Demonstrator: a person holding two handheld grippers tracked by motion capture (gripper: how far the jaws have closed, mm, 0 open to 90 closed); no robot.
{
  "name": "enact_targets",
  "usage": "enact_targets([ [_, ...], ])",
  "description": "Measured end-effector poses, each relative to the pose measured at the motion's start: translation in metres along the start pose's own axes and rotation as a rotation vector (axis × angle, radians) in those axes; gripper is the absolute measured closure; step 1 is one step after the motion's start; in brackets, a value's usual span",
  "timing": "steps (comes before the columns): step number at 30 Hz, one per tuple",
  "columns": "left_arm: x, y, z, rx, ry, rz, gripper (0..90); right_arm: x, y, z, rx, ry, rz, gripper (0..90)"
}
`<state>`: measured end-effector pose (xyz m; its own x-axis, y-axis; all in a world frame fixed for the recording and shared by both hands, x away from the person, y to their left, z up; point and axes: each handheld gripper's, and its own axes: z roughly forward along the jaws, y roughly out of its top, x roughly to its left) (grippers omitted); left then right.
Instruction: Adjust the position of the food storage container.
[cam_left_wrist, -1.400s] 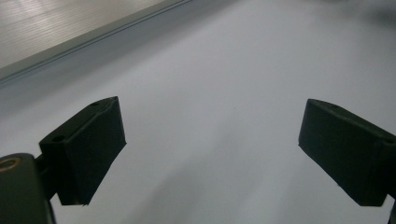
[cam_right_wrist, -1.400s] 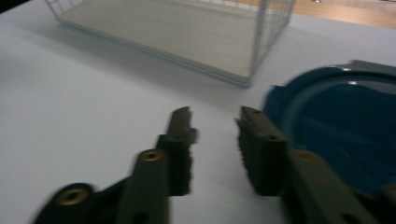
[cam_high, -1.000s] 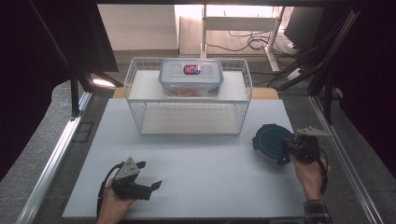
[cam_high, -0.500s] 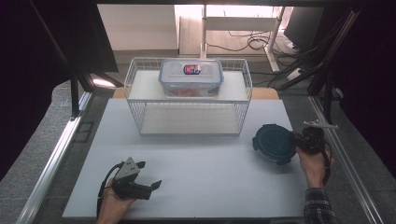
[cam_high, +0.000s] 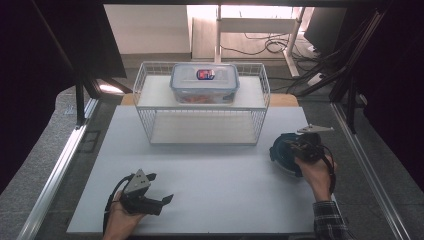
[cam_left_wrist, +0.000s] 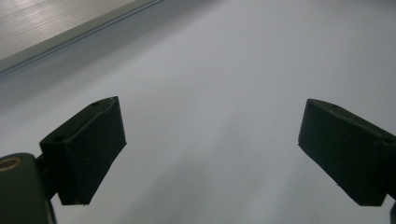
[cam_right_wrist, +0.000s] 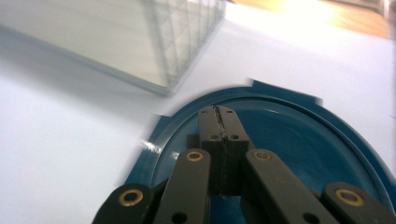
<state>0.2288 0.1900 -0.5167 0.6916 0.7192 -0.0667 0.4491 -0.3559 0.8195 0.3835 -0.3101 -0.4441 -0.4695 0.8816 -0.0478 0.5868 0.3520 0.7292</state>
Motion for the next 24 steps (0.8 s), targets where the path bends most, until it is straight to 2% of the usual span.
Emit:
enact_targets([
  [1,0.001,0.0,-0.001,-0.002,0.0,-0.004,6.8,-0.007,-0.002,0.001,0.01,-0.024,0.01,89.7],
  [2,0.002,-0.001,-0.001,-0.003,-0.001,-0.008,6.9,-0.016,-0.006,0.001,0.009,-0.031,0.044,89.7],
  [5,0.005,-0.001,0.001,-0.001,-0.006,-0.026,7.0,-0.042,-0.016,-0.002,-0.027,-0.072,0.111,89.4],
  [7,0.004,-0.001,0.002,0.001,-0.003,-0.023,7.0,-0.056,-0.02,-0.004,-0.037,-0.128,0.123,89.4],
  [9,0.003,-0.001,0.003,0.008,-0.001,-0.017,7.0,-0.066,-0.022,-0.003,-0.055,-0.131,0.145,89.3],
  [10,0.002,-0.001,0.004,0.01,0.0,-0.015,7.0,-0.067,-0.022,-0.003,-0.061,-0.138,0.149,89.4],
  [12,0.001,-0.001,0.005,0.017,0.0,-0.014,7.0,-0.07,-0.02,-0.001,-0.039,-0.192,0.123,89.3],
  [15,0.002,-0.002,0.005,0.022,0.003,-0.014,7.0,-0.076,-0.019,0.006,-0.013,-0.207,0.129,89.3],
  [17,0.003,-0.002,0.005,0.022,0.003,-0.018,7.0,-0.078,-0.02,0.013,0.0,-0.203,0.146,89.6],
  [21,0.004,-0.002,0.006,0.026,0.0,-0.023,7.0,-0.08,-0.017,0.016,0.033,-0.19,0.152,89.9],
  [24,0.003,-0.002,0.007,0.033,-0.001,-0.018,7.0,-0.076,-0.019,0.015,0.027,-0.168,0.159,89.9],
])
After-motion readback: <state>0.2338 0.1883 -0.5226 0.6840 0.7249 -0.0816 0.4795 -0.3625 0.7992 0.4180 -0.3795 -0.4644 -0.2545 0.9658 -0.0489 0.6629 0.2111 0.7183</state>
